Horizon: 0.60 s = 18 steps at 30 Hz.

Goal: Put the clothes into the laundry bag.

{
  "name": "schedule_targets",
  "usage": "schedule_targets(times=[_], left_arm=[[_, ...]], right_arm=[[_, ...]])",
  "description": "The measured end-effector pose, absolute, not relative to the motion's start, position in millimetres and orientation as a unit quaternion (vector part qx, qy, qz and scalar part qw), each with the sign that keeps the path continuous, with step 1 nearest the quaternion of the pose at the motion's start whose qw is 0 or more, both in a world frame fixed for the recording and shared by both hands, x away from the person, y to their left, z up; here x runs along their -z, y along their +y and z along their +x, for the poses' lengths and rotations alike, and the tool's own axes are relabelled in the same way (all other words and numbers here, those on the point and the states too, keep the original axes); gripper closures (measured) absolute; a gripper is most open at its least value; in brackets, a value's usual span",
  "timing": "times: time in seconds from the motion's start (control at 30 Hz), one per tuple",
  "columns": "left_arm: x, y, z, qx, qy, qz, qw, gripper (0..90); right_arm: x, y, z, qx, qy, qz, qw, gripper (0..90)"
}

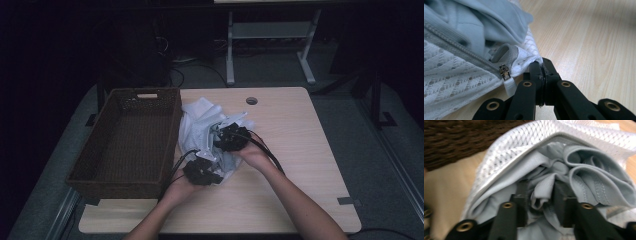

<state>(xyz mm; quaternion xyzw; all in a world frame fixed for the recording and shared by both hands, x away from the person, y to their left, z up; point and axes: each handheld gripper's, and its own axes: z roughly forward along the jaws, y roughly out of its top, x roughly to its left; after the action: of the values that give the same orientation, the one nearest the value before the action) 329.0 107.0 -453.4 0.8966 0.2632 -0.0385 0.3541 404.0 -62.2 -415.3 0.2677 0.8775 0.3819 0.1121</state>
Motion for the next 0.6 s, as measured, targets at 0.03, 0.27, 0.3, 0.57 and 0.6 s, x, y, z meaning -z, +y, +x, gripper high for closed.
schedule_targets(times=[0.03, 0.27, 0.3, 0.57, 0.6], left_arm=[[453, 107, 329, 0.039, 0.263, 0.897, 0.354, 88.4], [453, 107, 329, 0.037, 0.264, 0.896, 0.355, 88.4], [453, 107, 329, 0.037, 0.264, 0.896, 0.355, 88.4], [453, 108, 329, 0.040, 0.264, 0.896, 0.355, 88.3], [453, 108, 329, 0.039, 0.264, 0.896, 0.355, 88.2]], right_arm=[[412, -65, 402, -0.384, 0.877, 0.267, 0.108, 58.7], [391, -85, 386, -0.400, 0.874, 0.256, 0.100, 48.0], [388, -89, 385, -0.404, 0.872, 0.256, 0.101, 46.1], [390, -129, 409, -0.396, 0.866, 0.280, 0.123, 36.0], [392, -135, 415, -0.397, 0.863, 0.288, 0.123, 36.0]])
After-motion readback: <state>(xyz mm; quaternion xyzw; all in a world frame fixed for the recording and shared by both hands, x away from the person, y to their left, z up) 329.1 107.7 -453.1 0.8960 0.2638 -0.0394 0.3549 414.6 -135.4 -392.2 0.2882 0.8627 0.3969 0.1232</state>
